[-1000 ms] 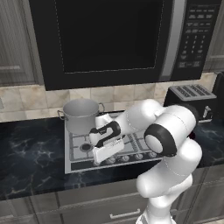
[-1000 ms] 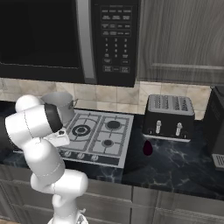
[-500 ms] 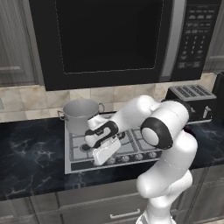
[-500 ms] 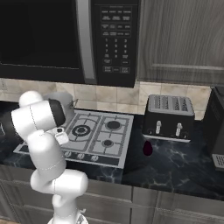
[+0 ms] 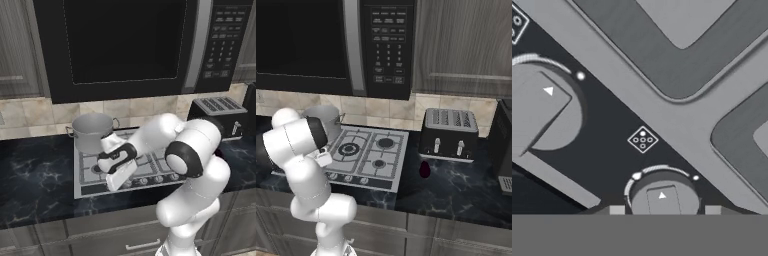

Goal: Turn on the burner for the pot on the stove. Wait thirty seconds for the pot to heat up. Then add the eggplant to the pot.

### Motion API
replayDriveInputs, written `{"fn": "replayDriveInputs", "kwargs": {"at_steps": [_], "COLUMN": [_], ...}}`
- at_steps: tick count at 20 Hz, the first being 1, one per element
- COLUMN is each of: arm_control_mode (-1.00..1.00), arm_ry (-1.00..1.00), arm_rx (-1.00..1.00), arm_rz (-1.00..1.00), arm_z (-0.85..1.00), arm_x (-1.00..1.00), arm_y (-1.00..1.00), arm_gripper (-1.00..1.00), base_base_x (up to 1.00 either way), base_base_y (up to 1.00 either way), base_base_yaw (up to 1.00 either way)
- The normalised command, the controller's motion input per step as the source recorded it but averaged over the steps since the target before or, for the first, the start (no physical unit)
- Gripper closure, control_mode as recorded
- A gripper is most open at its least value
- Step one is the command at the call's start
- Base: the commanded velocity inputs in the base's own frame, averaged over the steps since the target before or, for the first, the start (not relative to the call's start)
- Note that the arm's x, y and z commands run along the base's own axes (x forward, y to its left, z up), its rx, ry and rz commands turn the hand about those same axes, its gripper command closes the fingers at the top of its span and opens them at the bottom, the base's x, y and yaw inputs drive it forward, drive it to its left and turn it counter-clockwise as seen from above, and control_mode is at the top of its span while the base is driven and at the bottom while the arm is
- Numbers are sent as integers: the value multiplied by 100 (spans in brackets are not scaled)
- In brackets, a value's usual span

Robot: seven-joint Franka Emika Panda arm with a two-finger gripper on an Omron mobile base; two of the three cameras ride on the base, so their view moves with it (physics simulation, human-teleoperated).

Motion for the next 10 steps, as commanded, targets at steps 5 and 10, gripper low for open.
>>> {"fn": "replayDriveInputs", "kwargs": {"at_steps": [5,10], "arm_control_mode": [-100,-100], "arm_ry": [-22,-21], "arm_rx": [11,0], "arm_rz": [0,7], "arm_z": [3,34], "arm_x": [-27,-15], "arm_y": [-4,-7], "arm_gripper": [100,100], "base_base_x": [0,0], "base_base_y": [0,0], "base_base_yaw": [0,0]}}
